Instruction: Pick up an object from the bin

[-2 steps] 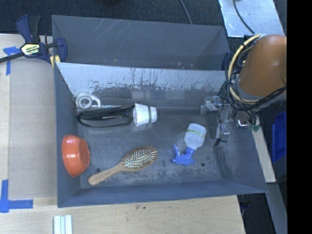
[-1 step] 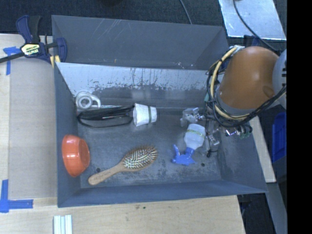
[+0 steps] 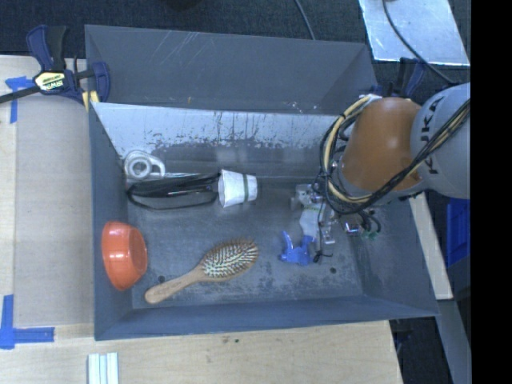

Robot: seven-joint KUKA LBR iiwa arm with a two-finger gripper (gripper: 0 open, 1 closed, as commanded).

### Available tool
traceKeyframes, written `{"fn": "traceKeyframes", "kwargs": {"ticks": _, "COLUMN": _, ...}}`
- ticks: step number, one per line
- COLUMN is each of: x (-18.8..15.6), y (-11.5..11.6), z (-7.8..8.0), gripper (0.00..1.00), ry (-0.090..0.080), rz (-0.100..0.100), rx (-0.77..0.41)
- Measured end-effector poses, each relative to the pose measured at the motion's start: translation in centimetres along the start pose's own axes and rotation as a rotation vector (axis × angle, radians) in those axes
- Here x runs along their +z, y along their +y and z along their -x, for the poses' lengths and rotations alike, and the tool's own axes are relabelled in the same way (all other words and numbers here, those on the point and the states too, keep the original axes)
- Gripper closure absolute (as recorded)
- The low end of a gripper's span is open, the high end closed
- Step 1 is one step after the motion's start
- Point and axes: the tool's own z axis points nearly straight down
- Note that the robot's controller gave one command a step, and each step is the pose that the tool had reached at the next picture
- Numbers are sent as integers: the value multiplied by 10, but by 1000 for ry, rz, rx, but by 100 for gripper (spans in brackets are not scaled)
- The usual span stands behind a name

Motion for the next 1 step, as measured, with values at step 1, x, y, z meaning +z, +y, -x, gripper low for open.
{"fn": "traceKeyframes", "kwargs": {"ticks": 1, "x": 12, "y": 7, "z": 0, "gripper": 0, "ry": -11, "rz": -3, "rx": -331}}
